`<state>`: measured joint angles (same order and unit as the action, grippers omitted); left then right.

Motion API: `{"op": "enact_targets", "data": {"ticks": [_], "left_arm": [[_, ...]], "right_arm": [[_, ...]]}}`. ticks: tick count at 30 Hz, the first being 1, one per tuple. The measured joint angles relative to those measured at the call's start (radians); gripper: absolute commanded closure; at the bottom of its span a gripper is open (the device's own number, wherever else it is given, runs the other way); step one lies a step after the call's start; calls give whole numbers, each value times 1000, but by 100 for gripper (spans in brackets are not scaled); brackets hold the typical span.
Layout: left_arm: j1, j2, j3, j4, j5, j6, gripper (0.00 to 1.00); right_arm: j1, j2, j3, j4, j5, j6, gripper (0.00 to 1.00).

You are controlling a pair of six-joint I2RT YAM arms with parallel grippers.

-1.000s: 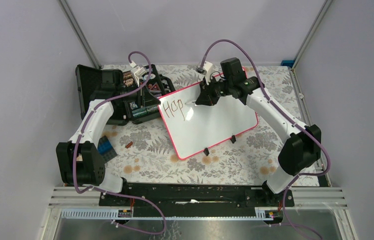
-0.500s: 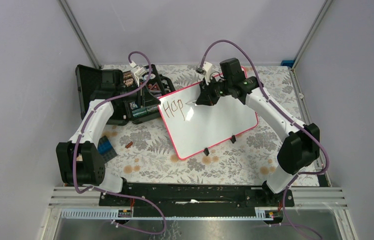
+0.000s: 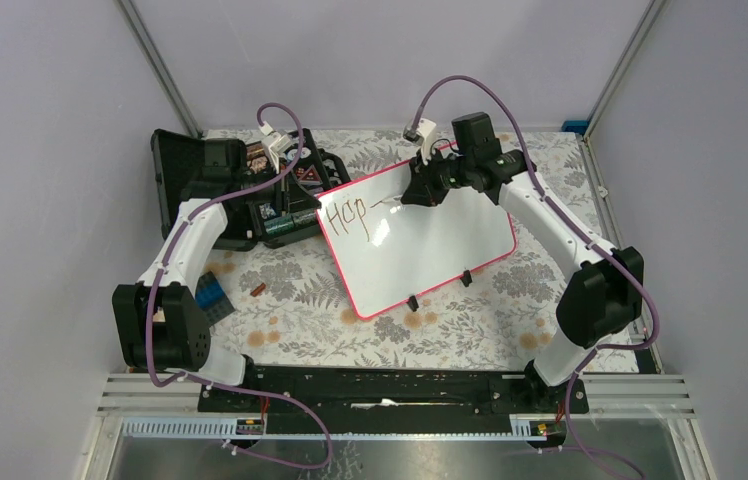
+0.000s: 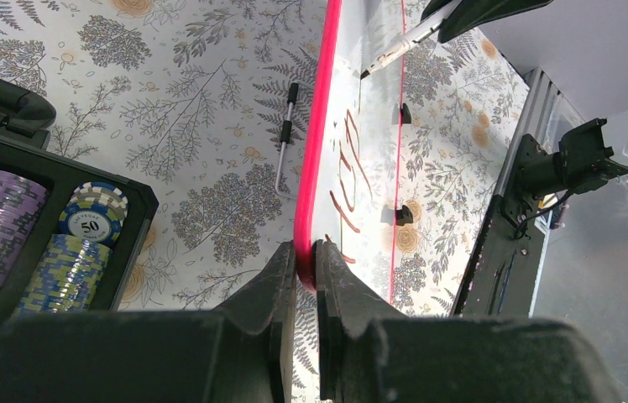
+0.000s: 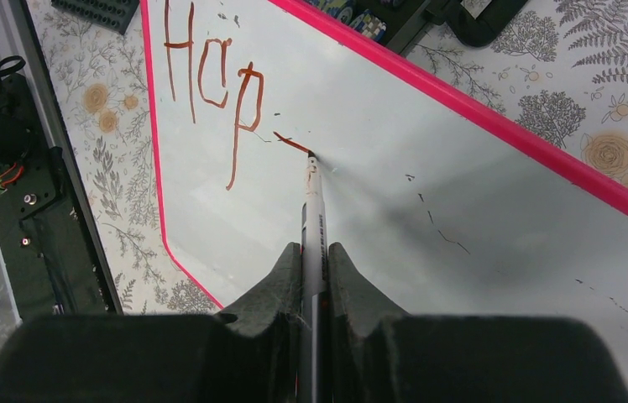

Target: Write a sentence on the whiteboard

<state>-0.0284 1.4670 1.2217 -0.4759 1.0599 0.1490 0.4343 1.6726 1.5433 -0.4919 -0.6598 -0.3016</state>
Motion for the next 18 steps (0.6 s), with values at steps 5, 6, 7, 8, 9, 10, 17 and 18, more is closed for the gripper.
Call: {"op": "enact_targets", "data": {"ticks": [5, 6, 7, 8, 9, 10, 17, 18], "left_arm": [[0, 0, 0, 0, 0, 0, 100], [0, 0, 0, 0, 0, 0, 100], [0, 0, 0, 0, 1, 0, 100], [0, 0, 0, -1, 2, 0, 100], [0, 0, 0, -1, 2, 0, 100], [0, 0, 0, -1, 2, 0, 100], [-1, 0, 0, -1, 1, 4, 100], [-1, 0, 0, -1, 1, 4, 100]], "right_arm": [[-3, 0, 4, -4, -6, -1, 100], [-3, 0, 7, -5, -6, -1, 100], [-3, 0, 12, -8, -5, -1, 100], [-4, 1, 18, -9, -3, -1, 100], [-5, 2, 25, -11, -3, -1, 100], [-5, 4, 32, -11, -1, -1, 100], [-4, 17, 55, -14, 3, 0, 100], [-2, 18, 58, -15, 3, 0, 100]]}}
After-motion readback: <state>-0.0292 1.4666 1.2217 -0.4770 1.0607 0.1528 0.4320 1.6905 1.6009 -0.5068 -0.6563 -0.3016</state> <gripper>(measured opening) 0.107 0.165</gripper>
